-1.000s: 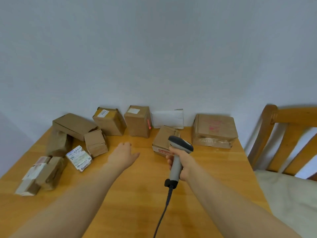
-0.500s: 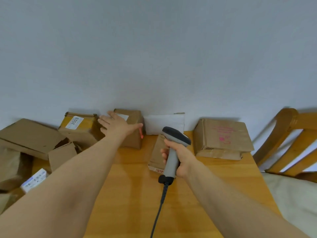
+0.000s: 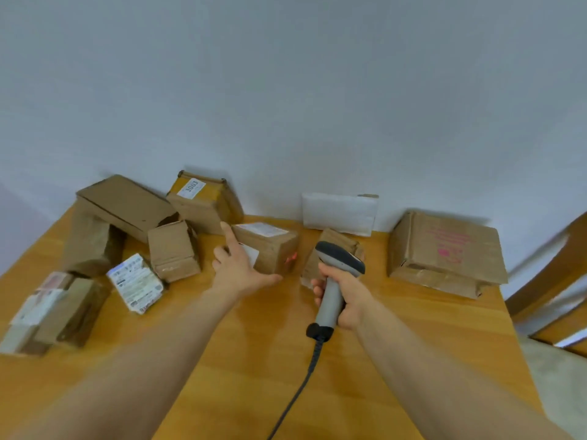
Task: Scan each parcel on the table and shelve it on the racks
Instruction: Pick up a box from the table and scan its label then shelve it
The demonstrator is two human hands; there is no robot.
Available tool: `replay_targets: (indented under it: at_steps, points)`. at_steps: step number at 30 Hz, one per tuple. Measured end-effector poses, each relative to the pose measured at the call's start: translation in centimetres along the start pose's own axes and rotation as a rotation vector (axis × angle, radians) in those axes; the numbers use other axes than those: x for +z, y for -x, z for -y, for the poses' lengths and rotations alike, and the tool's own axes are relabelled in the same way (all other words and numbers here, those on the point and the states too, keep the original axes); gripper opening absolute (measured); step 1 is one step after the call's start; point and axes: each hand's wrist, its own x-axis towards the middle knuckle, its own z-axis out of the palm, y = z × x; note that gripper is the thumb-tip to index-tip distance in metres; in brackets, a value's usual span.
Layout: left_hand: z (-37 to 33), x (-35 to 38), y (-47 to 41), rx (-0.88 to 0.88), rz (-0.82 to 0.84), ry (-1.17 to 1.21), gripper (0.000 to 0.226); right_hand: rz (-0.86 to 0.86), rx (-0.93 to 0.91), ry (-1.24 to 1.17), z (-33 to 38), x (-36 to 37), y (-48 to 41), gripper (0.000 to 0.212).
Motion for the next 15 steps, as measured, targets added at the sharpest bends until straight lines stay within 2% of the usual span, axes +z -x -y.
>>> replay_targets:
  at_steps: [5, 9, 15]
  points:
    - [6.0, 4.4, 10.1, -0.01, -0.083, 0.078, 0.154, 0.05, 0.106, 0.12, -4.6, -1.4, 1.2, 0.013]
    - [8.6, 7.8, 16.6, -0.097, -0.167, 0.115, 0.153, 0.037, 0.17, 0.184, -8.5, -2.1, 2.0, 0.018]
    - [10.0, 9.1, 20.7, -0.133, -0.118, 0.229, 0.142, 0.026, 0.175, 0.216, -11.1, -2.1, 2.9, 0.023]
